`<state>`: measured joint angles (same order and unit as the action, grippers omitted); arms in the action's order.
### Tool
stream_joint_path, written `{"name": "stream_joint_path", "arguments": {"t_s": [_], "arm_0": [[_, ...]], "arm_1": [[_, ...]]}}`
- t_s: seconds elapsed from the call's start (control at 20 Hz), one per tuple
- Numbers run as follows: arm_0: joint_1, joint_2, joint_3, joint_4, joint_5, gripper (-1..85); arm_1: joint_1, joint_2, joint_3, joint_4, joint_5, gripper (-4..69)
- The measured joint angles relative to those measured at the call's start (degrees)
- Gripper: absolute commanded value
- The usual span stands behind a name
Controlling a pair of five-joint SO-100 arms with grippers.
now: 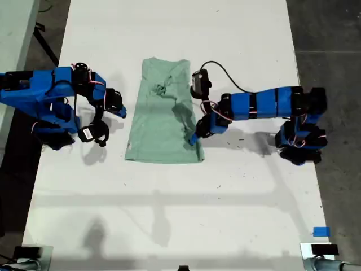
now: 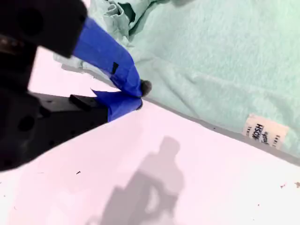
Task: Fold t-shirt
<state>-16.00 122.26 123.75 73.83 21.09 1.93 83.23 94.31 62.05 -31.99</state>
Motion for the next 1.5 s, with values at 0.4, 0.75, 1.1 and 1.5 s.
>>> {"name": "stream_joint_path", "arguments": {"t_s": [0.4, 0.75, 1.1, 1.5], "arm_0": [[0.26, 3.25, 2.99, 0.00, 0.00, 0.1], [0.26, 3.43, 3.78, -1.05, 0.00, 0.1], [0.26, 3.43, 4.22, -1.05, 0.00, 0.1], [0.44, 3.60, 4.22, -2.02, -0.70, 0.1]], "arm_1": [[-0.35, -5.71, -3.16, -2.46, -0.35, -1.0], [-0.88, -6.94, -13.36, 4.04, -0.35, -1.0], [-2.29, -20.74, -36.74, 10.81, 3.60, -1.0], [-2.37, -30.85, -39.99, -1.32, 7.12, -1.0]]}}
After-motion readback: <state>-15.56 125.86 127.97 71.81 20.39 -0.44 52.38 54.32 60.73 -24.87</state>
